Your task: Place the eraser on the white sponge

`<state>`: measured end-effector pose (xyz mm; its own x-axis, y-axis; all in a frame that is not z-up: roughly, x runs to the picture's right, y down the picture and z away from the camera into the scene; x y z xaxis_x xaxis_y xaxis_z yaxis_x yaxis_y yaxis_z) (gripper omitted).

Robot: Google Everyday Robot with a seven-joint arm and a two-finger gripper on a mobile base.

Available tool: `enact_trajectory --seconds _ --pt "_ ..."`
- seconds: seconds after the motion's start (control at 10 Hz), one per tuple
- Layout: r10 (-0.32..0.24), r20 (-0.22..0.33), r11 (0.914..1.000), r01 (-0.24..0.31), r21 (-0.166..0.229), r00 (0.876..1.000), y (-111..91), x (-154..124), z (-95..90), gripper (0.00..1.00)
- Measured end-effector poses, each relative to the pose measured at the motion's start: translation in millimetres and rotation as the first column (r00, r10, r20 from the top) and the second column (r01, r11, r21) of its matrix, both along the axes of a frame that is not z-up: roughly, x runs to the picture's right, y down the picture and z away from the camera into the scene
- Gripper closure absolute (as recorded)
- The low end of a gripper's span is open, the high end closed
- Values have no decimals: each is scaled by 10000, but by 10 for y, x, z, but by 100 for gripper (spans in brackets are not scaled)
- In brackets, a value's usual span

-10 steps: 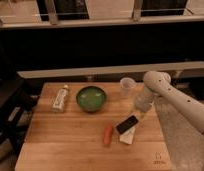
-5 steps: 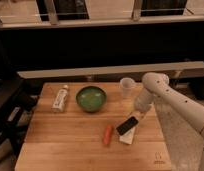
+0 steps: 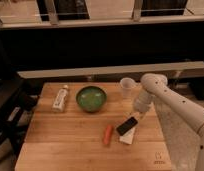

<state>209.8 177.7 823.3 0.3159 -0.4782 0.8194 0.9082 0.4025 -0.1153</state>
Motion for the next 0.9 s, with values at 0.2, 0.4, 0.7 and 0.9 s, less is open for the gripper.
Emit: enact_trajectory --seconds 0.2,0.4,0.7,0.9 --pt "-182 47 9998 182 15 9998 34 -83 -64 54" --pt "-202 7 9998 202 34 9998 45 -69 -86 36" --pt "-204 19 9998 204 5 9998 57 -76 -96 20" --pt "56 2 10000 -56 49 10000 58 -49 -108 20"
